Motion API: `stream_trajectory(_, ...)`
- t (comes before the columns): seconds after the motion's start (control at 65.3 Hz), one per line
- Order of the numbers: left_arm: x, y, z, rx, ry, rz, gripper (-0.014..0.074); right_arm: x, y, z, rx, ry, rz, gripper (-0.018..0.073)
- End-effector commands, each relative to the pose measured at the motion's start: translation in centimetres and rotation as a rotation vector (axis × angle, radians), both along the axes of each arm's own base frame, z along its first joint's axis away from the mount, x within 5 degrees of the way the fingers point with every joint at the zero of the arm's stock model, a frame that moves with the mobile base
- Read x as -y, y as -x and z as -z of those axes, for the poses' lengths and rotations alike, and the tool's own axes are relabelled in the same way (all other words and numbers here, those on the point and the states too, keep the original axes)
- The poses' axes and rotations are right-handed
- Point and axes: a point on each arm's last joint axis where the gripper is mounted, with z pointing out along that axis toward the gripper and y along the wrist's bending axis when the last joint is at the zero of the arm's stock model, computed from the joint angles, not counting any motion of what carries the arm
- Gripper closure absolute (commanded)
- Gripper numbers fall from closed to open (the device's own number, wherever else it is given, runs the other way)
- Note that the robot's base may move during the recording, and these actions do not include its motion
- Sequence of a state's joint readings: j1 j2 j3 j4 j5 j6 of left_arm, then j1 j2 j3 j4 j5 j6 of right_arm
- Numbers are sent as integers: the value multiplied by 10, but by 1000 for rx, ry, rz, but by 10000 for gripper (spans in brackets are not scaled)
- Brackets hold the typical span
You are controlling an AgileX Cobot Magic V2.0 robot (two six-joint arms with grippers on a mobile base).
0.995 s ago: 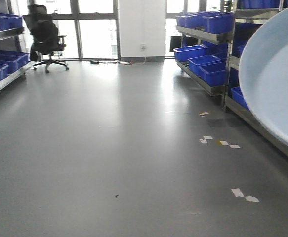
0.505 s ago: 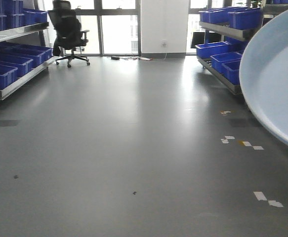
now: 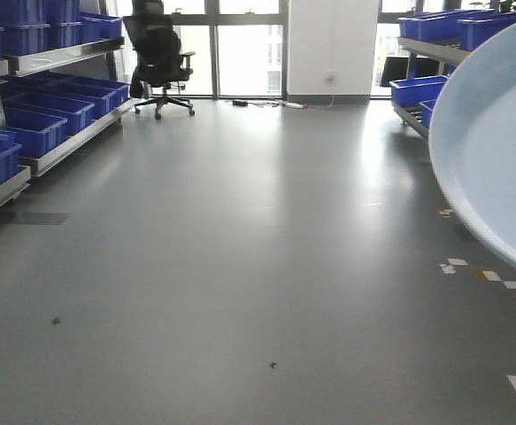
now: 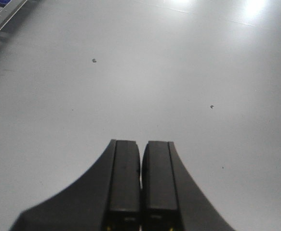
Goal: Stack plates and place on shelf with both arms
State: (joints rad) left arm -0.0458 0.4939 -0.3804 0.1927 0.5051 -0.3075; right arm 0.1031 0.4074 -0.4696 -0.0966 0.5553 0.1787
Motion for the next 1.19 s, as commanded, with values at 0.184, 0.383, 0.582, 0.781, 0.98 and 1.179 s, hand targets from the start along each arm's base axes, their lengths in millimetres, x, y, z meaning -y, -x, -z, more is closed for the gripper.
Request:
stream_trajectory(0.184, 1, -5, -16, 97, 9, 6, 513, 0, -3, -18, 117, -8, -2, 534)
stream_trajectory(0.383, 1, -5, -16, 97, 9, 6, 513, 0, -3, -18, 117, -8, -2, 534)
stream_trajectory(0.582, 1, -5, -16, 97, 9, 6, 513, 0, -3, -18, 117, -8, -2, 534)
stream_trajectory(0.781, 1, -5, -16, 97, 9, 6, 513, 0, -3, -18, 117, -8, -2, 534)
stream_trajectory(0.98, 1, -5, -16, 97, 9, 6, 513, 0, -3, -18, 117, -8, -2, 534)
stream_trajectory(1.179, 1, -5, -16, 97, 9, 6, 513, 0, -3, -18, 117, -8, -2, 534)
